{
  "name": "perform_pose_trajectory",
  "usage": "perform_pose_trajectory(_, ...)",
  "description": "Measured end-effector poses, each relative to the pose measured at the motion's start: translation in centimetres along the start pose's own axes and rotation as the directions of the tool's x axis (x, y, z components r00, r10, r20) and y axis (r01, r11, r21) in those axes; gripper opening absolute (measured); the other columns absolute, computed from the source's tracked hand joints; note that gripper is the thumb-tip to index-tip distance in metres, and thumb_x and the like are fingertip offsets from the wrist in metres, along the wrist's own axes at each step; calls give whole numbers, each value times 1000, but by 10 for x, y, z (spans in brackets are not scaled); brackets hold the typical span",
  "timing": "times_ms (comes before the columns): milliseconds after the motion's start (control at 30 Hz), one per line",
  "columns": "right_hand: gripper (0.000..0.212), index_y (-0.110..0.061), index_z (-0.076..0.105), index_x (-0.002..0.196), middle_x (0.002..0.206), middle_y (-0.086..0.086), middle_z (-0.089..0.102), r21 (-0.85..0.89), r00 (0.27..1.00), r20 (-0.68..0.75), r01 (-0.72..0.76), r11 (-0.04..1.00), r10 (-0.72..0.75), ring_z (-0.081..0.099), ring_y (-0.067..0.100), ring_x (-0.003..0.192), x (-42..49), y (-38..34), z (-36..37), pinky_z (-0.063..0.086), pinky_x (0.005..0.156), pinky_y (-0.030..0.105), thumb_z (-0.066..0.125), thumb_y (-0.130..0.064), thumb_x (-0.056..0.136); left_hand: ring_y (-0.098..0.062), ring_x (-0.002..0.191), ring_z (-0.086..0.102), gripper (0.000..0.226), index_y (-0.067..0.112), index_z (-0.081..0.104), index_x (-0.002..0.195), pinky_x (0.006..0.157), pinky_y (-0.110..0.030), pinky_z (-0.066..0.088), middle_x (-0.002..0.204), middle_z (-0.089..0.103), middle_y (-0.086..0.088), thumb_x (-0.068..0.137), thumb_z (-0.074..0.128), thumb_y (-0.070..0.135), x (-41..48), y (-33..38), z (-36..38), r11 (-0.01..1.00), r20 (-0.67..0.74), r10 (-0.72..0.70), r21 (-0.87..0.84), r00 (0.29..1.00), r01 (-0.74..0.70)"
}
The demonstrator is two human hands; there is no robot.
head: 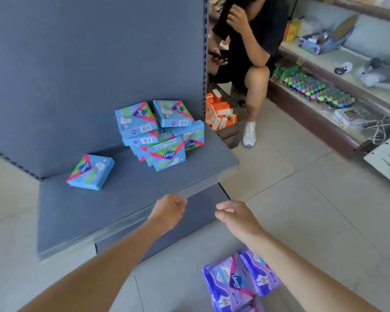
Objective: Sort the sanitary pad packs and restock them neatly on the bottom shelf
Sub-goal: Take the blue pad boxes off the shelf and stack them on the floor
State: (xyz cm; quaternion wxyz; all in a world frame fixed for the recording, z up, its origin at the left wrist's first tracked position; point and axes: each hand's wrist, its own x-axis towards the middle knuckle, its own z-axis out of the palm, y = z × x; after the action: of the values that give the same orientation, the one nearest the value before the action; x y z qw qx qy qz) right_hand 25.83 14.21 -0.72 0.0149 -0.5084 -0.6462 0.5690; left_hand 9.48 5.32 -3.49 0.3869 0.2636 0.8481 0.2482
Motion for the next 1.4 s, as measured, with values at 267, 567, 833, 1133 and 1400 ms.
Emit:
perform_pose_trajectory(267, 32, -11, 61, 118, 114, 6, 66, -138, 985, 145, 116, 984, -96, 61, 19, 105, 35, -70, 112, 48, 90, 28, 62, -17, 86, -33, 71, 50, 28, 13, 48, 58, 55, -27, 38, 69, 57, -8, 86, 50, 21, 12, -100, -121, 985, -301, -170, -14, 939, 173)
perform_pose_trajectory(567, 31, 16, 58, 97, 98, 34, 61, -217, 945, 24, 323, 921, -326, 63, 41, 85, 131, -188, 202, 37, 68, 25, 56, -8, 77, -29, 114, 47, 51, 10, 49, 119, 83, -33, 39, 121, 48, -8, 77, 72, 28, 95, -156, -212, 993, -554, -91, 11, 828, 117)
perform_pose_trajectory(833, 23, -6, 63, 97, 95, 5, 64, -421, 663, -370, 504, 754, -650, 59, 21, 97, 166, -248, 196, 46, 82, 32, 61, -22, 81, -32, 124, 30, 89, 3, 40, 122, 98, -39, 37, 126, 36, -15, 61, 81, 53, 131, -167, -226, 967, -534, -196, 37, 822, 254)
perform_pose_trajectory(1133, 113, 1, 30, 137, 143, 20, 33, -605, 850, -364, 96, 791, -381, 24, 38, 137, 190, -245, 191, 31, 107, 47, 70, -71, 59, -31, 128, 30, 105, 1, 29, 131, 99, -36, 36, 132, 32, -16, 59, 81, 57, 140, -192, -219, 855, -373, -519, -217, 769, 471)
perform_pose_trajectory(1400, 109, -2, 27, 138, 146, 16, 31, -496, 886, -329, 133, 858, -327, 23, 38, 137, 193, -251, 190, 32, 105, 46, 78, -59, 60, -32, 126, 31, 102, -2, 32, 130, 99, -38, 35, 133, 33, -17, 60, 82, 54, 151, -192, -211, 824, -404, -565, -321, 719, 467)
